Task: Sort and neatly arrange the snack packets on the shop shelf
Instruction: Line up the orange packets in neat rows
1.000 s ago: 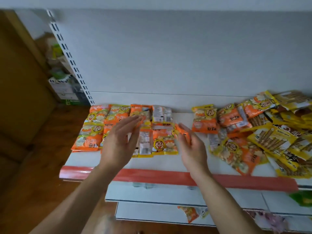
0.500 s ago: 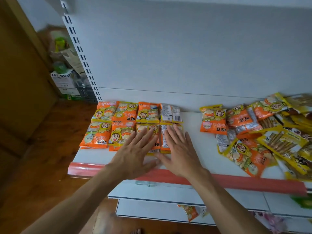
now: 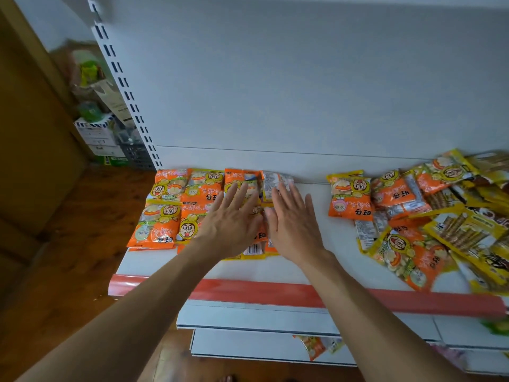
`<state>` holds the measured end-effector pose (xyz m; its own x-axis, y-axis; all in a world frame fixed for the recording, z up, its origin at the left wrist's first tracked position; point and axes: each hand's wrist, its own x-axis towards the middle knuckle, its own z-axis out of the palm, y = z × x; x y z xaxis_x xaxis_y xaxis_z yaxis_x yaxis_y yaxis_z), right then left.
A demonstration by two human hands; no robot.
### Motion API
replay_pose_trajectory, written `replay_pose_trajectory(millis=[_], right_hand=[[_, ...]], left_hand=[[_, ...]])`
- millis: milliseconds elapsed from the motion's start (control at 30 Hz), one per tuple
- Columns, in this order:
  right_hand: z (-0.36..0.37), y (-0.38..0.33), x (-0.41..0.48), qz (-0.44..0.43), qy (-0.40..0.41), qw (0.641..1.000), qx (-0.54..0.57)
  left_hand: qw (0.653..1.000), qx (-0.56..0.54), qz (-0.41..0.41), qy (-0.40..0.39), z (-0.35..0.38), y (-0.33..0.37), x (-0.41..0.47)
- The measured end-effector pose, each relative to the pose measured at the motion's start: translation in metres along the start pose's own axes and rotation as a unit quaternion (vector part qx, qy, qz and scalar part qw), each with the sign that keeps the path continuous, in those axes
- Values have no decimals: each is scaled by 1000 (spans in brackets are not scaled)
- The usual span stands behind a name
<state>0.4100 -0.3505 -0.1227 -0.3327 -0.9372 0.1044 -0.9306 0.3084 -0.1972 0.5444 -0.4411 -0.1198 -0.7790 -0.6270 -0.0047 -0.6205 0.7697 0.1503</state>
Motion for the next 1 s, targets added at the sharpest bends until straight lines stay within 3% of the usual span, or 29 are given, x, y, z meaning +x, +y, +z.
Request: replay_pose_trajectory(millis=[133,267,467,767,1000], right_hand=[[6,0,16,5,-24,1000,-5],[21,-1,18,15,-48,999,-6],[29,-3,19,14,-39,999,-25],[11,-3,27,16,-97,995,14],[-36,5,30,48,-72,996,32]], left_hand=[[996,-88,-17,4,-2,-1,16],[1000,-7,-15,-1,16,1,16],[1000,30,6,6,26,-6,17],[1000,22,14,-12,15,-6,18],[1000,-8,1,17,-19,3,25]])
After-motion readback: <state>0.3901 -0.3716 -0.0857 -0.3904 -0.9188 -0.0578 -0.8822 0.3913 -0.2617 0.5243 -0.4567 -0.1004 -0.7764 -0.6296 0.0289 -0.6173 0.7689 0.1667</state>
